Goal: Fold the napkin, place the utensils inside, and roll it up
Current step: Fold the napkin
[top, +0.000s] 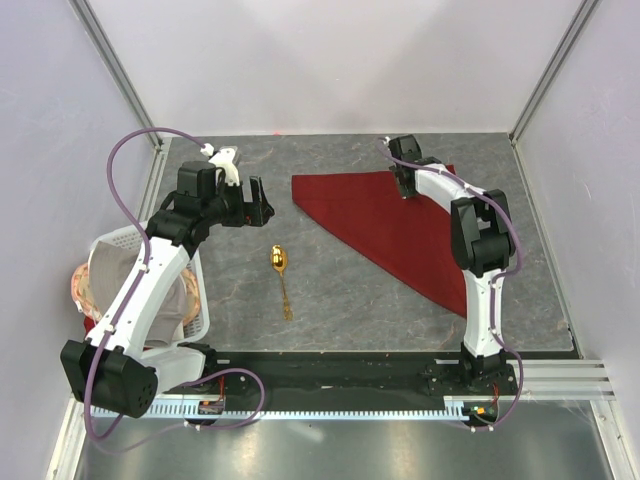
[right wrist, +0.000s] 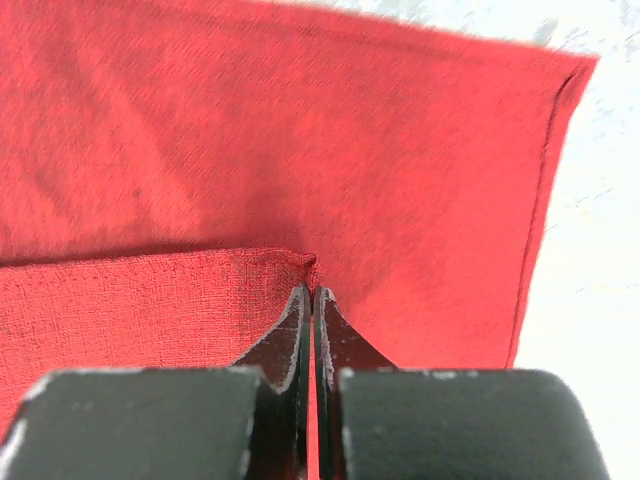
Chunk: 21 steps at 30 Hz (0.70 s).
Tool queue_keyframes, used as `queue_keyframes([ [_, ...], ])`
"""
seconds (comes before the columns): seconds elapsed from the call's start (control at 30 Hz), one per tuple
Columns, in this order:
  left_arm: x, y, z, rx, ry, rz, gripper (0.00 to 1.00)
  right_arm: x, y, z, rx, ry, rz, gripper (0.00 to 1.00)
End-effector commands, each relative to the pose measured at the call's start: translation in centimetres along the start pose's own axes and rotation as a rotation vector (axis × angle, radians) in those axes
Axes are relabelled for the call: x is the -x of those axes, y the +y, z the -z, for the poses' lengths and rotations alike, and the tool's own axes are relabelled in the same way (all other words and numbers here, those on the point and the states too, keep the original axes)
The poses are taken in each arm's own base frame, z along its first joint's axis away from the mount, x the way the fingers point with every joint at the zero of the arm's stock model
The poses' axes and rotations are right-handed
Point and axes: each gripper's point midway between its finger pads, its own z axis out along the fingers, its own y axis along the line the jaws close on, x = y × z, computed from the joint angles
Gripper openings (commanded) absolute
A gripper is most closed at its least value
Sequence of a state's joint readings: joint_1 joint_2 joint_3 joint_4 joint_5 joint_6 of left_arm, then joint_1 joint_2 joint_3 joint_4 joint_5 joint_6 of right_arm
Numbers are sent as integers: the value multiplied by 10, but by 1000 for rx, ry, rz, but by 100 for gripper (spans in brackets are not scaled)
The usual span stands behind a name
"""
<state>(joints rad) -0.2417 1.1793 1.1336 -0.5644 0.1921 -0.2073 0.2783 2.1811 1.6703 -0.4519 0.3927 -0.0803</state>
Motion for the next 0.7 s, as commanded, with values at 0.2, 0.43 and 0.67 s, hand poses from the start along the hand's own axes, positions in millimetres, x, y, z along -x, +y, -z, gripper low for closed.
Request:
queue_keyframes([
  [0.2,12,-2,-1,-20,-42,-50,97,24,-34,-26,-51,-3,-15,0],
  [0.43,10,-1,-5,-18,-30,-46,97,39,-56,-38,-91,-28,-74,0],
  [0.67,8,-1,-7,-21,-24,-47,97,39,-76,-52,-136,-22,-89,0],
])
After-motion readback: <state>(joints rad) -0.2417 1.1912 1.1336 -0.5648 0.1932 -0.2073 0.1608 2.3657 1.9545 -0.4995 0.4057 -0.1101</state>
